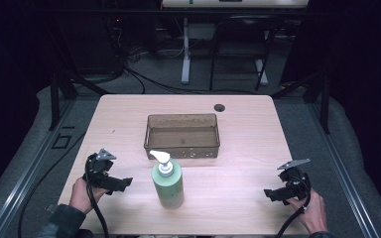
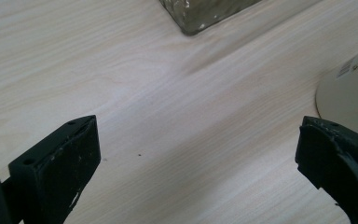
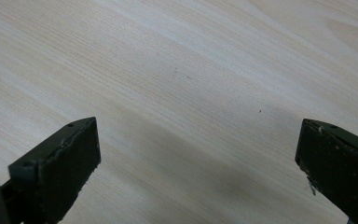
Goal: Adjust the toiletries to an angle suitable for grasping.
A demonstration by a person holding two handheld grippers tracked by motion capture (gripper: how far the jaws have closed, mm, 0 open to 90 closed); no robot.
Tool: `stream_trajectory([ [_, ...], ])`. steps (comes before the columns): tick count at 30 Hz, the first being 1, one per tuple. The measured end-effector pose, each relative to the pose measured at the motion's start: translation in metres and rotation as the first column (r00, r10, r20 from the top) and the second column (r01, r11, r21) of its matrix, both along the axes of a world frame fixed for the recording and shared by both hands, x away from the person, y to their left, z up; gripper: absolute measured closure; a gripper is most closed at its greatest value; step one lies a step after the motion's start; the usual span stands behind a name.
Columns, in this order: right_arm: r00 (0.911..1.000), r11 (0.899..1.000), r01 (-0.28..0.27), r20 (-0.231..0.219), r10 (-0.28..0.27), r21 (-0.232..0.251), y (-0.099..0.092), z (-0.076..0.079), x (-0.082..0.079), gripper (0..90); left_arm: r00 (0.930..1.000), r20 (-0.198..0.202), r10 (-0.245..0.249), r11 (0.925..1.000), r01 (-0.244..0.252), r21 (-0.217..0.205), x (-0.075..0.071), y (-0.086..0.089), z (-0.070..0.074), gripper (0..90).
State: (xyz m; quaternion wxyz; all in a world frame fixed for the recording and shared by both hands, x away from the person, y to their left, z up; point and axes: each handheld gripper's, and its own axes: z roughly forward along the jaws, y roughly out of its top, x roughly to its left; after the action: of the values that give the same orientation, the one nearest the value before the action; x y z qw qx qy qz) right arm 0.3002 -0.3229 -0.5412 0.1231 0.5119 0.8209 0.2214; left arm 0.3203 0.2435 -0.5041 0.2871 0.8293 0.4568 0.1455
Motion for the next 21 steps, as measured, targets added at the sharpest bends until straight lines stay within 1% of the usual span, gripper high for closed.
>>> stream_trajectory([
  [1, 1.0000, 1.000, 0.003, 0.000, -0.003, -0.006, 0.000, 0.000, 0.000, 0.3, 1.0000, 0.003, 0.003, 1.0000, -0.003, -0.004, -0.001, 0.000, 0.001, 0.0],
  [3, 1.0000, 1.000, 0.006, 0.003, -0.006, 0.007, -0.001, 0.001, 0.000, 0.3, 1.0000, 0.004, 0.002, 0.9999, -0.002, -0.014, -0.004, -0.003, 0.001, 0.0],
  [4, 1.0000, 1.000, 0.007, -0.003, -0.007, 0.011, 0.000, 0.001, 0.000, 0.3, 1.0000, 0.002, -0.002, 1.0000, 0.002, -0.007, -0.005, -0.005, 0.002, 0.0],
  [5, 1.0000, 1.000, 0.009, -0.004, -0.009, 0.005, 0.000, 0.001, 0.000, 0.3, 0.9999, 0.001, -0.010, 0.9999, 0.010, -0.010, -0.007, -0.007, 0.003, 0.0],
  [6, 1.0000, 1.000, 0.006, -0.007, -0.006, 0.007, 0.001, 0.001, 0.001, 0.3, 0.9998, -0.005, -0.018, 0.9995, 0.018, -0.025, -0.009, -0.009, 0.004, 0.0],
  [7, 0.9999, 1.000, 0.004, -0.015, -0.004, 0.001, 0.002, 0.000, 0.001, 0.3, 0.9996, -0.003, -0.029, 0.9989, 0.029, -0.038, -0.010, -0.012, 0.005, 0.0],
  [9, 0.9999, 1.000, 0.003, -0.017, -0.003, 0.002, 0.002, 0.000, 0.002, 0.3, 0.9989, 0.011, -0.045, 0.9987, 0.046, -0.022, -0.014, -0.021, 0.008, 0.0],
  [10, 0.9998, 1.000, 0.005, -0.019, -0.005, -0.004, 0.002, 0.000, 0.002, 0.3, 0.9980, 0.008, -0.063, 0.9978, 0.063, -0.018, -0.016, -0.023, 0.009, 0.0],
  [12, 0.9998, 1.000, 0.004, -0.018, -0.004, 0.003, 0.003, 0.001, 0.001, 0.4, 0.9977, 0.011, -0.067, 0.9975, 0.067, -0.023, -0.017, -0.026, 0.009, 0.0],
  [13, 0.9998, 1.000, 0.004, -0.018, -0.004, 0.003, 0.003, 0.001, 0.001, 0.4, 0.9970, 0.013, -0.076, 0.9970, 0.076, -0.012, -0.019, -0.029, 0.009, 0.0],
  [14, 0.9999, 1.000, 0.004, -0.016, -0.004, -0.003, 0.003, 0.001, 0.001, 0.5, 0.9963, 0.014, -0.085, 0.9961, 0.085, -0.021, -0.022, -0.032, 0.011, 0.0],
  [16, 0.9998, 1.000, 0.008, -0.019, -0.008, -0.004, 0.002, 0.000, 0.001, 0.7, 0.9953, 0.030, -0.092, 0.9956, 0.092, -0.019, -0.026, -0.035, 0.012, 0.0],
  [17, 0.9998, 1.000, 0.008, -0.019, -0.008, -0.004, 0.002, 0.000, 0.001, 0.7, 0.9953, 0.030, -0.092, 0.9956, 0.092, -0.019, -0.026, -0.035, 0.012, 0.0],
  [18, 0.9996, 1.000, 0.014, -0.025, -0.014, 0.004, 0.001, 0.000, 0.001, 0.9, 0.9945, 0.032, -0.100, 0.9947, 0.101, -0.020, -0.030, -0.039, 0.013, 0.0],
  [19, 0.9997, 1.000, 0.011, -0.023, -0.012, -0.004, 0.000, -0.001, 0.002, 1.0, 0.9937, 0.035, -0.106, 0.9941, 0.107, -0.020, -0.033, -0.041, 0.014, 0.0],
  [21, 0.9996, 1.000, 0.015, -0.023, -0.015, 0.001, 0.000, 0.000, 0.002, 1.0, 0.9929, 0.037, -0.113, 0.9933, 0.114, -0.020, -0.034, -0.043, 0.014, 0.0],
])
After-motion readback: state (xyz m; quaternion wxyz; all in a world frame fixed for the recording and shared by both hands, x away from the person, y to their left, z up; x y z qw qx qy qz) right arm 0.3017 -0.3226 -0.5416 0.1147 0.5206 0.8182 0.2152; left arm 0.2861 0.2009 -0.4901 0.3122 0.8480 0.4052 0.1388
